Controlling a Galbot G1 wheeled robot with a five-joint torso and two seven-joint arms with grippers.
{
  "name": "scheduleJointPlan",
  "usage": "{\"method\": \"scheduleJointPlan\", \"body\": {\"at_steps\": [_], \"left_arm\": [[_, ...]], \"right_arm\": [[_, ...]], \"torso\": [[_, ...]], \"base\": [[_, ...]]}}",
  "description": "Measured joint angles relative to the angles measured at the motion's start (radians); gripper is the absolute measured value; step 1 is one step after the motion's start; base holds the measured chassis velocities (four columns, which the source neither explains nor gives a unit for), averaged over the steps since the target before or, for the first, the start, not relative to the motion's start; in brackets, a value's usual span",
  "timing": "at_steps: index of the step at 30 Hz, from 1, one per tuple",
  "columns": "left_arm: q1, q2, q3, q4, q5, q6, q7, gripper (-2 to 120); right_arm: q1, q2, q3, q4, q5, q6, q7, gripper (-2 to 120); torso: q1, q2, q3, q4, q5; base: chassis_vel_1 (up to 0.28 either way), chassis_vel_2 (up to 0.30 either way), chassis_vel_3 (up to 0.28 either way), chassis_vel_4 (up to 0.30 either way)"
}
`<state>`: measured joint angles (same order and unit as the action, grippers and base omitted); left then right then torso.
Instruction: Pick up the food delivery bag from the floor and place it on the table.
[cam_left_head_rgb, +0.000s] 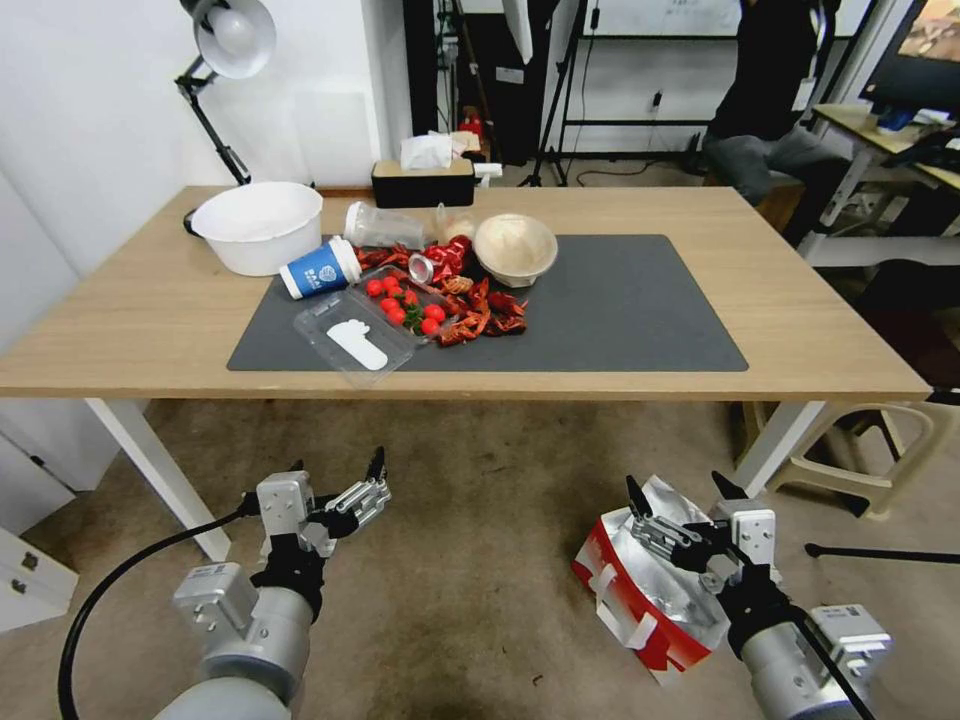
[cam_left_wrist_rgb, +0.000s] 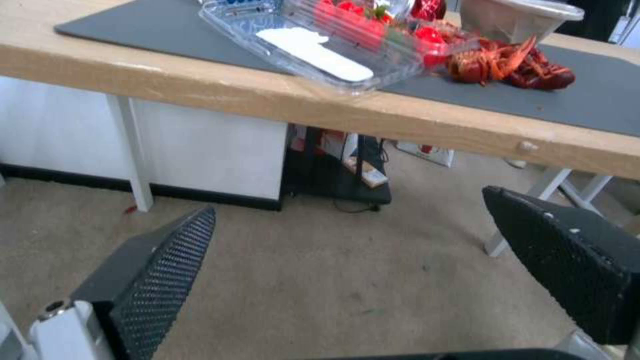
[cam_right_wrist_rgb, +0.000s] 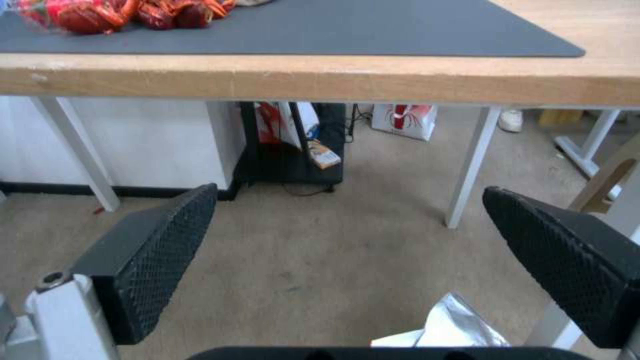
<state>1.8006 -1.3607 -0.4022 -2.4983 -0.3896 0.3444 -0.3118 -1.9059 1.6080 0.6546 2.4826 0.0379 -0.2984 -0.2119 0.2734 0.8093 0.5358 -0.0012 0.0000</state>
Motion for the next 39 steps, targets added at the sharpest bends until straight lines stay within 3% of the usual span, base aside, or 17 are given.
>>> {"method": "scheduleJointPlan", "body": {"at_steps": [39], "left_arm": [[-0.001,0.007,0.0,0.02,0.016,-0.007,0.019,100]], "right_arm": [[0.003,0.0,-0.019,-0.023,-0.034,0.013,-0.002,100]], "torso": [[-0.067,-0.163,-0.097,0.0,0.0]], "base": [[0.0,0.0,0.0,0.0]]}}
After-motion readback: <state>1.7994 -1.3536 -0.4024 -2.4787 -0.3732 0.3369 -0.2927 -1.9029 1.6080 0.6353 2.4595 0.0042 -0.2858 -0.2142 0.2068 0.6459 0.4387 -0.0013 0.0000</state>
